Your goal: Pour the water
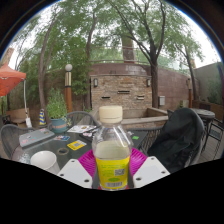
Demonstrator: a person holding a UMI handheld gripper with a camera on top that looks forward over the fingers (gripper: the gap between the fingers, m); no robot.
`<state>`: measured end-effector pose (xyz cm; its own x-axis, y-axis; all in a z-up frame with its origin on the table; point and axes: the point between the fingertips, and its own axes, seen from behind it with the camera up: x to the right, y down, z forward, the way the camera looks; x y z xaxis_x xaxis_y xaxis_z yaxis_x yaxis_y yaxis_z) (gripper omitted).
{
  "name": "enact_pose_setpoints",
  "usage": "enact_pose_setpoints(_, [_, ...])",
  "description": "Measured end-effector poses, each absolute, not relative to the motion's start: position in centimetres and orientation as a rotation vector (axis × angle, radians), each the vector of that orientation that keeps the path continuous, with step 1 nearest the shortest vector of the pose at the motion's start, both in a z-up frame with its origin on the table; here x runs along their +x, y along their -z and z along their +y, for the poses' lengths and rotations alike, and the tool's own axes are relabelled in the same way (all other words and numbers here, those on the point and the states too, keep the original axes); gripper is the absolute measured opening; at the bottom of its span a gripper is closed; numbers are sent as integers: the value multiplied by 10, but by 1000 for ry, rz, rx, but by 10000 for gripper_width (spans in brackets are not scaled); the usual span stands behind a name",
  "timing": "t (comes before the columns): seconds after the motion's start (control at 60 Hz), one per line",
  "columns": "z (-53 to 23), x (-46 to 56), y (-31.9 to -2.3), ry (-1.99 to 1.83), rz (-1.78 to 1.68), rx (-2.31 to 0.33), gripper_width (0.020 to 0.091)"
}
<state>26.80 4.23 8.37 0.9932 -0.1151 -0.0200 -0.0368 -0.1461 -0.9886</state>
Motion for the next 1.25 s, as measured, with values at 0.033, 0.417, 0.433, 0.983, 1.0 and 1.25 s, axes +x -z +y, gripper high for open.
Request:
enact_pose_setpoints(0.033, [39, 270, -67, 61, 101, -1735, 410])
enact_pose_setpoints(0.417, [31, 279, -12, 19, 60, -1839, 518])
enact_pose_setpoints(0.433, [30, 278, -13, 16, 65, -1841, 533])
enact_pose_setpoints(0.983, [-98, 216, -48, 30, 387, -1992, 846])
enact_pose_setpoints(1.0, [-107, 209, -53, 32, 397, -1992, 844])
enact_pose_setpoints(1.25, [-226, 73, -119, 107, 432, -2025, 846])
